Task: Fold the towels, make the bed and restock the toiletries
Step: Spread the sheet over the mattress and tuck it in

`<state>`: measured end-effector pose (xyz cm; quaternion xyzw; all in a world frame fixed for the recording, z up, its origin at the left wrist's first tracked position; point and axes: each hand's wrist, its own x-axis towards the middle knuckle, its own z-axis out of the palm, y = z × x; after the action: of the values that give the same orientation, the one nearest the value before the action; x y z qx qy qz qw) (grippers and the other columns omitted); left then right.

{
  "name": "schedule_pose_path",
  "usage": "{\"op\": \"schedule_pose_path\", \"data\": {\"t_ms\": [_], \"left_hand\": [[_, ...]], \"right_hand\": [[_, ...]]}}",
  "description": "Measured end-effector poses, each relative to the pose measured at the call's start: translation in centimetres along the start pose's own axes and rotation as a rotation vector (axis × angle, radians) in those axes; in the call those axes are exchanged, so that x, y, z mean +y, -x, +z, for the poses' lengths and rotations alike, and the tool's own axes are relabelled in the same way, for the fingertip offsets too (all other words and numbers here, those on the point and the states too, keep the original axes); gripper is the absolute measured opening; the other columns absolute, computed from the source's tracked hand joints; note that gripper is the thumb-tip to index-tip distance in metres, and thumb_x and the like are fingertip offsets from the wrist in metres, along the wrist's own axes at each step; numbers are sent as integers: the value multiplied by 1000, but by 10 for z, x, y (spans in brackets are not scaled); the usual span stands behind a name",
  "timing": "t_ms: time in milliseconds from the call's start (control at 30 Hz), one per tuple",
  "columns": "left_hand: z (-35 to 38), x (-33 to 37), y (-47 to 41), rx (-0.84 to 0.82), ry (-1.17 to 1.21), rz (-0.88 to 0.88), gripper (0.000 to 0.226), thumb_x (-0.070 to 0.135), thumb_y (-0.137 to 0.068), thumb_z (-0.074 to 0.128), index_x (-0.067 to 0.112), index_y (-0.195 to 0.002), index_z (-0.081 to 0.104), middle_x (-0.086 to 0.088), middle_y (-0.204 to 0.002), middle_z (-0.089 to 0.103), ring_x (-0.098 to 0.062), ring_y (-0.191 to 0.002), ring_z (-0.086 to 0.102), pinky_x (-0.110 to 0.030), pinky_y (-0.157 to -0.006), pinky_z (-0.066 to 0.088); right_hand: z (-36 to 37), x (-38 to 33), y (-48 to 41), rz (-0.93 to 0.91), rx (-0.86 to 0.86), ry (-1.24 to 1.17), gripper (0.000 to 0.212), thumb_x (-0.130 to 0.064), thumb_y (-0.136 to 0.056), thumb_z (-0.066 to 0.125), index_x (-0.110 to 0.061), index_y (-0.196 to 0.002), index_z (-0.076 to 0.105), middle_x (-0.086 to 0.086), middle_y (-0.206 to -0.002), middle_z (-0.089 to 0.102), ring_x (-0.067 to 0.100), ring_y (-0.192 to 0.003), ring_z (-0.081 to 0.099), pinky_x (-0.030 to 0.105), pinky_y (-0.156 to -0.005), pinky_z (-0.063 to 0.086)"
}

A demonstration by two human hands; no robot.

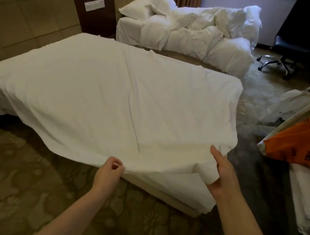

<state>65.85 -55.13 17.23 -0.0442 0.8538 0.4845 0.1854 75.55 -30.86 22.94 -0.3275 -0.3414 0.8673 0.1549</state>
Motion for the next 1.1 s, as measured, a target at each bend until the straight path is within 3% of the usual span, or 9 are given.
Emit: {"op": "schedule_pose_path", "data": {"t_ms": [233, 367, 467, 567, 667, 733, 867, 967, 1100], "left_hand": [[26, 104, -13, -227, -220, 626, 61, 38, -82, 66, 47, -129, 28, 19, -127, 38, 6, -111, 41, -2, -81, 34], [26, 141, -45, -200, -251, 730, 80, 37, -83, 65, 56, -136, 7, 25, -135, 29, 20, -110, 35, 4, -82, 31], [6, 156, -84, 28, -316, 739, 70, 16, -93, 55, 47, -142, 15, 8, -138, 38, 3, -107, 46, 2, -79, 34], [-25, 156, -119, 40, -424, 795, 77, 9, -94, 52, 52, -139, 8, 6, -141, 32, 3, -101, 41, 6, -76, 32], [-59, 139, -158, -10, -535, 852, 99, 6, -88, 60, 61, -136, -6, 10, -147, 15, -7, -108, 47, 0, -76, 34], [-79, 128, -187, 72, -527, 845, 104, 11, -81, 70, 53, -139, -5, 10, -146, 14, -14, -111, 52, -10, -79, 40], [-132, 115, -244, 232, -328, 780, 95, 11, -85, 67, 39, -148, 3, -3, -128, 48, -13, -88, 59, -16, -71, 43], [-189, 111, -283, 244, -231, 674, 64, 18, -94, 56, 29, -148, 23, 9, -112, 59, -5, -85, 57, -12, -74, 42], [-268, 105, -338, 237, -116, 538, 20, 16, -94, 53, 20, -109, 66, 18, -84, 62, -2, -80, 60, -14, -69, 44]], "right_hand": [[93, -8, -70, -10, -63, 86, 6, -11, -90, 62, -7, -94, 59, 4, -77, 61, 17, -72, 63, 35, -62, 55], [140, -3, -112, 11, -120, 175, 23, -15, -91, 62, 1, -106, 58, 9, -78, 62, 21, -71, 65, 37, -67, 53], [179, 9, -133, 61, -187, 252, 11, -12, -91, 59, -2, -95, 58, 11, -80, 62, 21, -68, 65, 32, -57, 49], [218, 22, -150, 137, -200, 274, 13, -10, -91, 59, 1, -97, 59, 12, -80, 60, 23, -67, 62, 28, -50, 49], [261, 37, -169, 214, -208, 253, 10, -8, -90, 58, 2, -88, 62, 12, -74, 63, 24, -73, 64, 33, -64, 54], [294, 52, -181, 237, -223, 241, 13, -3, -90, 57, 1, -78, 60, 7, -61, 63, 18, -60, 66, 31, -66, 55], [369, 99, -199, 197, -165, 228, 7, 0, -90, 57, 2, -83, 57, 12, -68, 61, 15, -49, 64, 23, -49, 55], [424, 135, -213, 129, -121, 240, 5, -1, -91, 56, 0, -86, 57, 15, -77, 63, 22, -63, 65, 23, -49, 54], [488, 181, -233, 25, -94, 335, 2, -2, -90, 56, -2, -89, 57, 14, -85, 61, 20, -72, 62, 21, -49, 52]]}}
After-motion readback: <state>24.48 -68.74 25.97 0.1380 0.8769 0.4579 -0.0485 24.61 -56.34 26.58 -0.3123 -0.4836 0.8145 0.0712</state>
